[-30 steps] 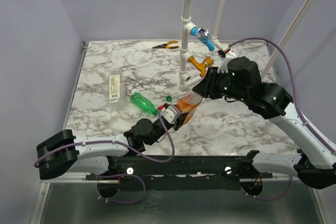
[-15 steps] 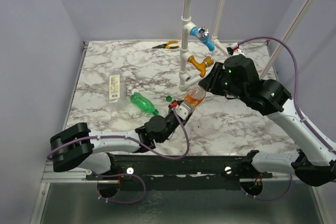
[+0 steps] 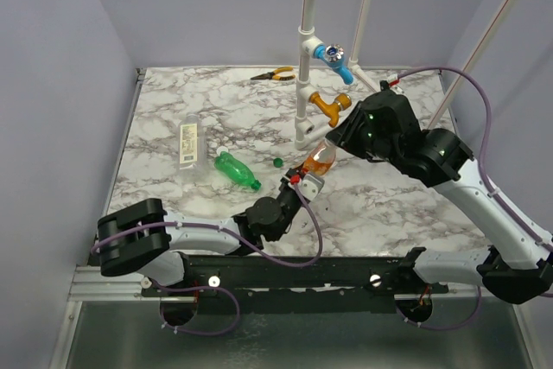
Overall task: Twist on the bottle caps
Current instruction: Screw the bottle cap onto the plastic bottle.
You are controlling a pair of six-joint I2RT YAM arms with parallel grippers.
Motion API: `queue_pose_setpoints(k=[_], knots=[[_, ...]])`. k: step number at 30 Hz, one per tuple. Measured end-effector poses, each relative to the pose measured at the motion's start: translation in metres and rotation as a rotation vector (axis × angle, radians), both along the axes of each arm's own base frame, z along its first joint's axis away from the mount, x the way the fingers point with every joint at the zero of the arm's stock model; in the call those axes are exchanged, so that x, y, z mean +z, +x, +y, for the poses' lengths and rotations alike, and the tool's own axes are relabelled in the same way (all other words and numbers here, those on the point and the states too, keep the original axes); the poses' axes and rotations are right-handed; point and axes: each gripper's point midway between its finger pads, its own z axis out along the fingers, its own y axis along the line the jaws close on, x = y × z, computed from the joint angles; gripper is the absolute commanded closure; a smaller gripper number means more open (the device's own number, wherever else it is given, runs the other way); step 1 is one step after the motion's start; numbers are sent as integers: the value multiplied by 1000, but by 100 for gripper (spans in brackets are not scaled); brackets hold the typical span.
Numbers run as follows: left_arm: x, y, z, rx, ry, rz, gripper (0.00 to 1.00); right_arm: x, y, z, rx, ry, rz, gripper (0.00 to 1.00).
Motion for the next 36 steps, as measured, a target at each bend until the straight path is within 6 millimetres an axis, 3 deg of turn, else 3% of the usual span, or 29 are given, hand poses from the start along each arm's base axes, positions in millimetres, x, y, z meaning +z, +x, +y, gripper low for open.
queue_pose_setpoints(k=[17, 36], knots=[[-7, 9, 12, 118, -10, 3, 100, -4, 14, 13, -79, 50, 56, 74], [-9, 6, 5, 99, -64, 26, 100, -3, 10, 11, -78, 24, 78, 62]])
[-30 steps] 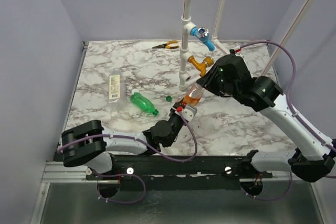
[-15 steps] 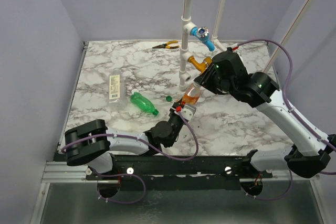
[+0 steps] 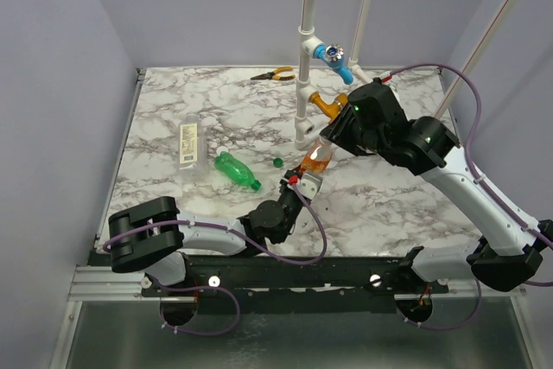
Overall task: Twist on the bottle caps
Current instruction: Screw the bottle cap onto the plastic bottle.
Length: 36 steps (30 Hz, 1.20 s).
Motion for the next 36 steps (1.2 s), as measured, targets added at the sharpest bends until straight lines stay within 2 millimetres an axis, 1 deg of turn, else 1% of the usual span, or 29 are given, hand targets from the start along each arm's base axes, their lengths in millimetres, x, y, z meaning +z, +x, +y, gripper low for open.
queue_pose_setpoints(k=[4, 18, 26, 29, 36], knots=[[0, -1, -1, -4, -5, 3, 100, 0, -1, 0, 1, -1, 1, 61], [-2, -4, -4, -27, -19, 13, 100, 1, -4, 0, 7, -6, 6, 53], [-5, -6, -6, -47, -18, 17, 100, 1, -6, 0, 14, -12, 12, 43], [-7, -7, -7, -55, -18, 20, 100, 1, -7, 1, 18, -15, 12, 41], [-5, -10, -8, -75, -33, 18, 100, 4, -9, 0, 26, -20, 8, 39]])
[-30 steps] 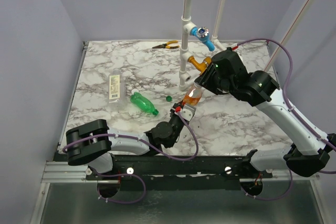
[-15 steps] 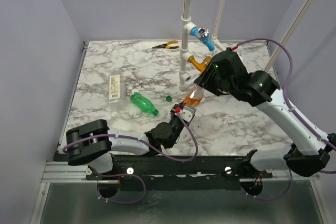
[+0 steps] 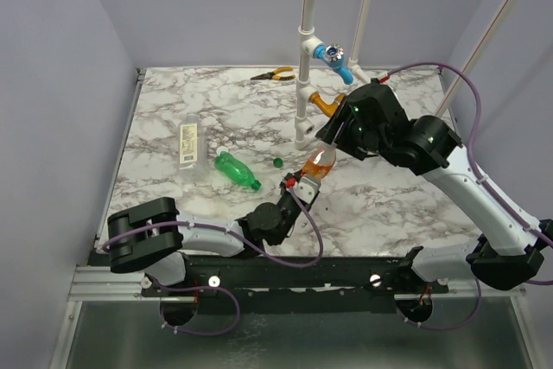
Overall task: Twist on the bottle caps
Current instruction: Screw the bottle cap onto the plastic bottle.
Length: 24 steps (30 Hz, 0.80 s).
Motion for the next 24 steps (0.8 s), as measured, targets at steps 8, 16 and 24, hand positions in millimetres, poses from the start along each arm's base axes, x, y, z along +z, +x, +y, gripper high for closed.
queue_pose_setpoints(k=[8, 16, 24], knots=[[1, -3, 2, -18, -5, -4, 100, -1, -3, -2, 10, -15, 6, 36], [3, -8, 6, -45, -22, -7, 100, 4, -6, -5, 30, -36, -3, 29], [-3, -14, 6, -77, -10, -5, 100, 23, -10, 2, 124, -35, -49, 24]])
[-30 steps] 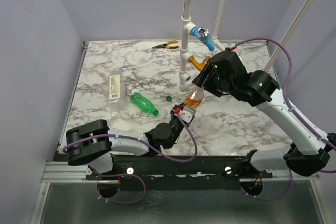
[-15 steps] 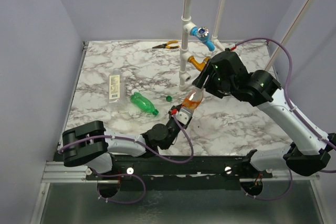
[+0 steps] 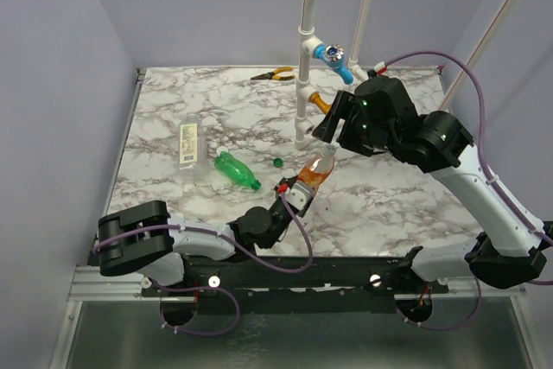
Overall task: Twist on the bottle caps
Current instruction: Screw the bottle cap onto the plastic bottle.
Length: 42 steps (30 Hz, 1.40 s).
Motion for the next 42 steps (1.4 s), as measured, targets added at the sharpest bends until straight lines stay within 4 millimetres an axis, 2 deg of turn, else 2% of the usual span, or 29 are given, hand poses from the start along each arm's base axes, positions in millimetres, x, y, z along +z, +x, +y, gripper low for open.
queue_pose_setpoints(k=[7, 12, 20, 29, 42], knots=[[5, -13, 6, -71, -13, -18, 100, 9, -16, 0, 146, -54, -17, 25], [15, -28, 12, -154, -47, -37, 100, 21, -41, -4, 315, -84, -34, 28], [21, -52, 8, -270, -60, -30, 100, 19, -70, -6, 510, -127, 2, 36], [16, -67, 9, -335, -39, -10, 100, 12, -87, -2, 650, -143, 35, 39], [2, -75, 14, -371, -12, 33, 100, -8, -93, 0, 703, -176, 88, 42]])
